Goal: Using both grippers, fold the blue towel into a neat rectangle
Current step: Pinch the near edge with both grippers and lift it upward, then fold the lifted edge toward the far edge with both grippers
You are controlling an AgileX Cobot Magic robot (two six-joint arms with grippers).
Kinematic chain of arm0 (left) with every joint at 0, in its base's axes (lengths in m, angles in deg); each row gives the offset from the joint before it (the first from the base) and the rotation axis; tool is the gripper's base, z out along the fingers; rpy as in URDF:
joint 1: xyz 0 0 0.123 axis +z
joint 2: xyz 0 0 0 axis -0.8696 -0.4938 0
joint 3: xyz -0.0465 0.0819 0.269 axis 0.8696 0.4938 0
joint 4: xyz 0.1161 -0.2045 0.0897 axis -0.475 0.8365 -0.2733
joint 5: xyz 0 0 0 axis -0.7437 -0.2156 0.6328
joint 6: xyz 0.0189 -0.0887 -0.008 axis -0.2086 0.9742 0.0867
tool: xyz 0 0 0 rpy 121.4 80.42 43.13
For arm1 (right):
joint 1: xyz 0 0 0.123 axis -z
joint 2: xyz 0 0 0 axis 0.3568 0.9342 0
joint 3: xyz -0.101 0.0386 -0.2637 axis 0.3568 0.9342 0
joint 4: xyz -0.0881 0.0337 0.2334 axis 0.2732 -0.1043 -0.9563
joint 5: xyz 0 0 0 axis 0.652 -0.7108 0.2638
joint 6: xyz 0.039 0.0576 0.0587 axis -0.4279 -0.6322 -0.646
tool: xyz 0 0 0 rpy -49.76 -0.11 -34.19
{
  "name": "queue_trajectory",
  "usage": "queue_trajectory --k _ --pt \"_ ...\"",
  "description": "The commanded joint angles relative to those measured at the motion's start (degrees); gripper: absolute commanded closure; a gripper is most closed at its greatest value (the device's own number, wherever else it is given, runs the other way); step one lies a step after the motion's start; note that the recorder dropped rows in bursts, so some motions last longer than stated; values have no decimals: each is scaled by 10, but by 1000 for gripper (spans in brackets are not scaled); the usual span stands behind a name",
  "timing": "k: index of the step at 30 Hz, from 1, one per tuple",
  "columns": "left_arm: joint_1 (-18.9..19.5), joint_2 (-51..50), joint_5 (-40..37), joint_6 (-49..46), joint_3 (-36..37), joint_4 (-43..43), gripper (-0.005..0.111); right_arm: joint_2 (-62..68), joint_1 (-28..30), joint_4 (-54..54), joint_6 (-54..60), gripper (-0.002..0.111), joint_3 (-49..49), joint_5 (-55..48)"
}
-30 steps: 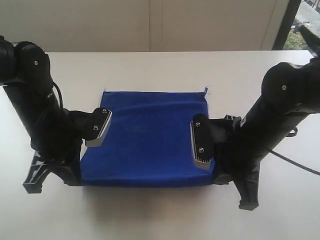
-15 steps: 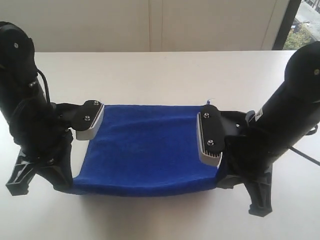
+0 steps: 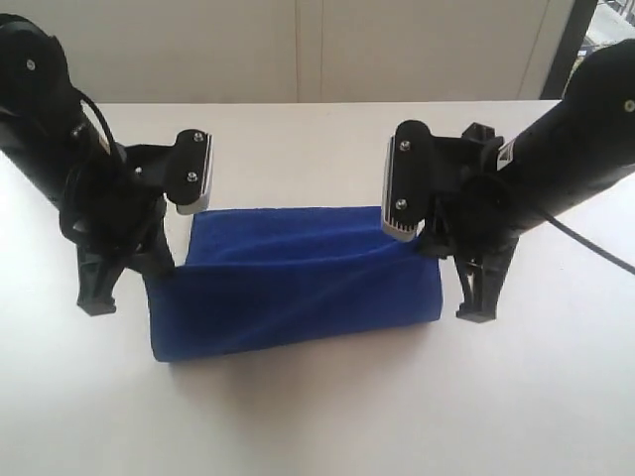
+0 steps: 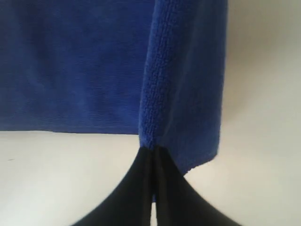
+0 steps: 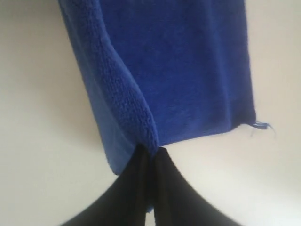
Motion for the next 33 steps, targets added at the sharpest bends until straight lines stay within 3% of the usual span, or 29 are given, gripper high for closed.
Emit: queue_trajectory --k 1,19,33 --pt "-2 5 78 5 -4 -30 107 20 4 61 -52 108 -13 47" --pt "16 -73 409 5 -4 -62 107 191 59 83 -73 108 -127 213" --pt "38 -135 493 -2 -4 -62 107 272 63 83 -73 108 -155 309"
